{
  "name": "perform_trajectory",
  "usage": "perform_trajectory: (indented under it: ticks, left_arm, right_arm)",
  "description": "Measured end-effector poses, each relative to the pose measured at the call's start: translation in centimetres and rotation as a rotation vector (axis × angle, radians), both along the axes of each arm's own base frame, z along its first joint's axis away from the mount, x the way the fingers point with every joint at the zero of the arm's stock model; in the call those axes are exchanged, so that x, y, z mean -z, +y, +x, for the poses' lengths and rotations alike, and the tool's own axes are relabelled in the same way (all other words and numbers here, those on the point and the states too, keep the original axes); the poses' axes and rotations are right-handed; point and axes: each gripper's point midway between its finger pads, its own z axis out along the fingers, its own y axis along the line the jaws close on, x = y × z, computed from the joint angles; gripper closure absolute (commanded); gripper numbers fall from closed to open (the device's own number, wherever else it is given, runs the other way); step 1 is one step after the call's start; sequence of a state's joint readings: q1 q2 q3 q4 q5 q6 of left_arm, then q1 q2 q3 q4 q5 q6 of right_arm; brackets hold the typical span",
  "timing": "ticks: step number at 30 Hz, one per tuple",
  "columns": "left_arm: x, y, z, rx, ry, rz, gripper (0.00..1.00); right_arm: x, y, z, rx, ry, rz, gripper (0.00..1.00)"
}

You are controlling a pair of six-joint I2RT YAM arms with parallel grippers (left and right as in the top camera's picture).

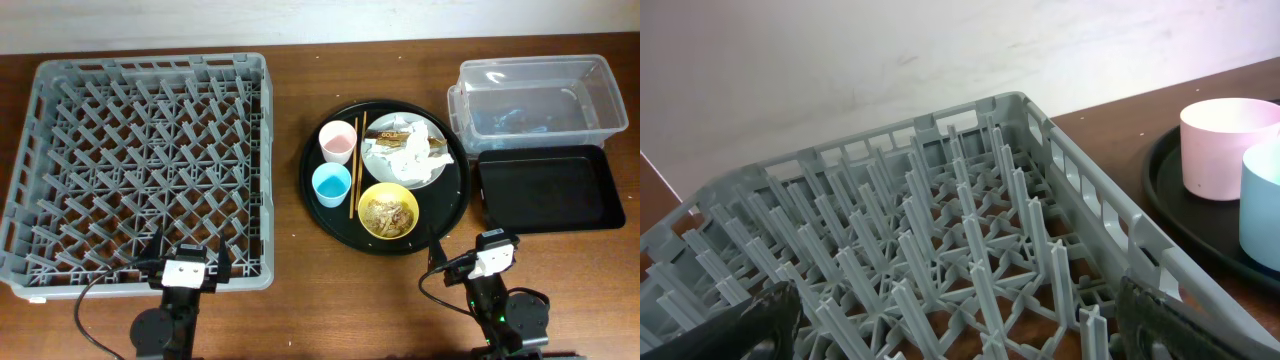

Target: Sort waste into correct bins and load items into the dishwasher rack

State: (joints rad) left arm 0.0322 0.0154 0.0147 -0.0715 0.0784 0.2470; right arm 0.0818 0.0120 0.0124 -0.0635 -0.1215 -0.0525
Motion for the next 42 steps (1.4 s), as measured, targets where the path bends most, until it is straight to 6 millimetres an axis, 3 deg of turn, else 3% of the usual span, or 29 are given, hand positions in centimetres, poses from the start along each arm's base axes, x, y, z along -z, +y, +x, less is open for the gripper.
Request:
perform_trajectory:
  ticks: [15, 18, 22, 25, 26, 28, 29, 32, 33, 36, 37, 42]
  left_arm:
    - [0.0, 0.0, 0.0, 0.000, 0.000, 0.000, 0.01]
    - [0.0, 0.0, 0.0, 0.000, -0.001, 0.000, 0.01]
    - [-1.5, -0.1, 0.1, 0.003, -0.059, -0.055, 0.01]
    - [-3.5, -0.5, -0.3, 0.026, -0.081, -0.078, 0.01]
    - [-4.7, -0.6, -0.4, 0.031, -0.081, -0.083, 0.01]
    - [-6.8, -0.7, -0.5, 0.037, -0.067, -0.087, 0.01]
    - [-7.5, -0.7, -0.1, 0.037, -0.020, -0.092, 0.01]
    - [-9.4, -0.7, 1.8, 0.030, 0.118, -0.100, 0.01]
    - [-10.6, -0.6, 2.9, 0.030, 0.157, -0.102, 0.01]
    - [-11.8, -0.6, 5.5, 0.021, 0.347, -0.114, 0.01]
    - [-12.8, -0.5, 7.5, 0.017, 0.423, -0.117, 0.01]
    - [-9.8, -0.3, 12.5, -0.003, 0.798, -0.134, 0.01]
  right_arm:
    - [0.0, 0.0, 0.0, 0.000, -0.001, 0.000, 0.02]
    - [-0.8, 0.1, 0.0, -0.007, -0.032, 0.004, 0.02]
    - [-1.8, 0.3, -0.1, -0.020, -0.065, 0.006, 0.02]
    - [-5.9, 0.3, -0.8, -0.020, -0.142, 0.011, 0.02]
    - [-8.2, 0.3, -1.1, -0.021, -0.173, 0.013, 0.02]
    - [-10.8, 0.3, -1.2, -0.024, -0.186, 0.014, 0.02]
    - [-12.1, 0.4, -0.7, -0.027, -0.159, 0.012, 0.02]
    - [-13.5, 0.6, 1.2, -0.027, -0.040, 0.003, 0.02]
    - [-14.4, 0.7, 2.6, -0.028, 0.013, -0.002, 0.02]
    - [-14.7, 1.0, 5.8, -0.031, 0.247, -0.023, 0.02]
    - [-15.0, 1.1, 7.3, -0.032, 0.307, -0.026, 0.02]
    - [-13.0, 2.1, 11.7, -0.067, 0.575, -0.032, 0.02]
